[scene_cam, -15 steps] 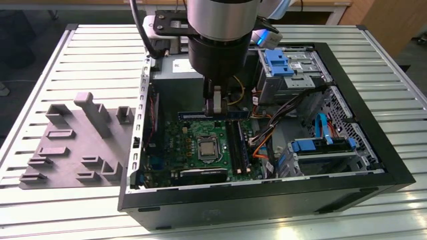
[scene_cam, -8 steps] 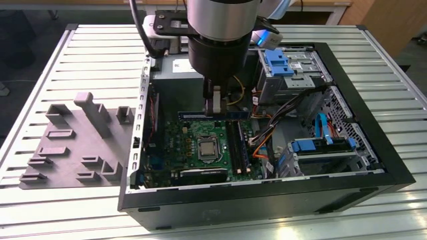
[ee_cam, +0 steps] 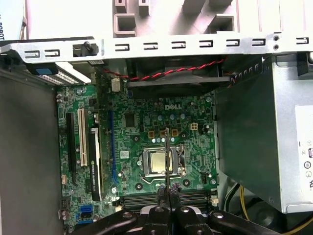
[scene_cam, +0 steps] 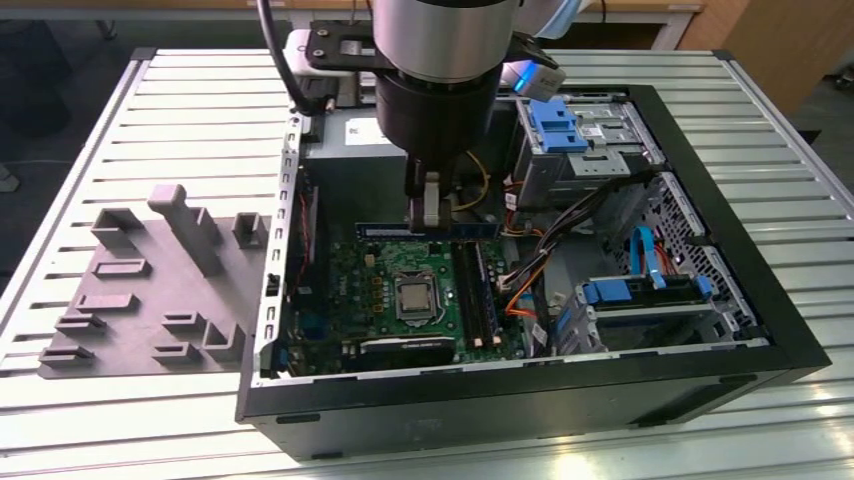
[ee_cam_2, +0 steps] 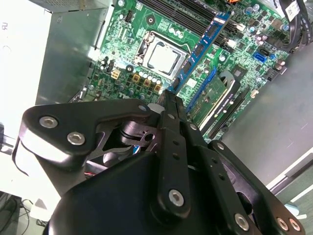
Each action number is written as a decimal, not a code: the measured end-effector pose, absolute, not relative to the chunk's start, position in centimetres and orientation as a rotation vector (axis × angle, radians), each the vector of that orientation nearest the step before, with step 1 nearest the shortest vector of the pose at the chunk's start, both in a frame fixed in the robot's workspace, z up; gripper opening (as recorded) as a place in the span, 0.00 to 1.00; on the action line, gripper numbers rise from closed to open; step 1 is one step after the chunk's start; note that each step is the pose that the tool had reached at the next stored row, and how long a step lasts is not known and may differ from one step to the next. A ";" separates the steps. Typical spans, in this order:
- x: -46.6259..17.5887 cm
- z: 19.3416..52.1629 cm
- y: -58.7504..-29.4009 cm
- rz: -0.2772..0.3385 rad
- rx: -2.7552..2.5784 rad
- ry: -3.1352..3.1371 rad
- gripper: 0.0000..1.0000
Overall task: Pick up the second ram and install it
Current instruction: 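Insert the second ram into the second slot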
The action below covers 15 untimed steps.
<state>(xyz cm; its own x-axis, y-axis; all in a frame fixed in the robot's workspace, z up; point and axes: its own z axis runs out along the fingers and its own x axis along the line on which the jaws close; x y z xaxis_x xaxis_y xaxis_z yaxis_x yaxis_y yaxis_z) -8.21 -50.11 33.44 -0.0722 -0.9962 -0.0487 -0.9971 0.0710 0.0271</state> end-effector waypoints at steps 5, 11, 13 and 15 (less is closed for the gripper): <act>-8.3 33.4 -50.1 0.083 -2.128 2.286 0.11; -8.4 33.4 -50.1 0.083 -2.128 2.286 0.11; -8.4 33.4 -50.1 0.083 -2.128 2.286 0.11; -8.4 33.4 -50.1 0.083 -2.114 2.299 0.11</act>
